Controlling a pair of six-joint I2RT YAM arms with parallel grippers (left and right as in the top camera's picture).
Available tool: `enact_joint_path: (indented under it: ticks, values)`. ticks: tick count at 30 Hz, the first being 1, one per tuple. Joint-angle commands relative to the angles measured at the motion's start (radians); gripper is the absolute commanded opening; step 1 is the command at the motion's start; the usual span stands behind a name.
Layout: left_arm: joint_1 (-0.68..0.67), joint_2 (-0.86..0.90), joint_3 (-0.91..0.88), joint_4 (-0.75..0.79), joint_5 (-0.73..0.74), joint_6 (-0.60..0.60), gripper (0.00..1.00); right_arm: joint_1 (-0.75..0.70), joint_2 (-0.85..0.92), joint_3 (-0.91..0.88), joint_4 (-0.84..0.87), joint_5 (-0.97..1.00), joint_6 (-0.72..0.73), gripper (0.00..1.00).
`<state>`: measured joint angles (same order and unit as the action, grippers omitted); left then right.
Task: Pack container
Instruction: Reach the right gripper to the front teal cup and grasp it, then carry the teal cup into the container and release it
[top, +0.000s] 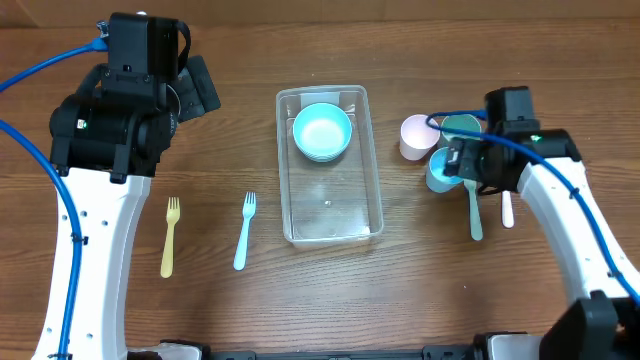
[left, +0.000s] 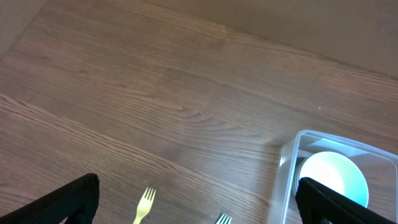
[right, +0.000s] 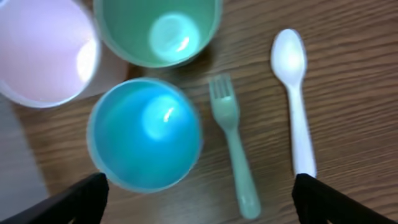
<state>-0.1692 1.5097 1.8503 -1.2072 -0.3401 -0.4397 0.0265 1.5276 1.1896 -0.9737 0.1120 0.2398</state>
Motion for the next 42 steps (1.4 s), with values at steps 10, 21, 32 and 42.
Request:
enact_joint_path:
  ticks: [10, 21, 32, 42]
  values:
    - [0.005, 0.000, 0.005, 0.003, 0.001, -0.013, 1.00, -0.106, 0.046, -0.039, 0.114, -0.204, -0.062, 0.69]
    - [0.005, 0.000, 0.004, 0.003, 0.001, -0.013, 1.00, -0.106, 0.046, -0.174, 0.230, -0.230, -0.066, 0.27]
    - [0.005, 0.000, 0.005, 0.003, 0.001, -0.013, 1.00, -0.106, 0.047, -0.224, 0.344, -0.301, -0.065, 0.34]
    - [0.005, 0.000, 0.004, 0.003, 0.001, -0.013, 1.00, -0.099, 0.042, -0.011, 0.106, -0.296, -0.092, 0.04]
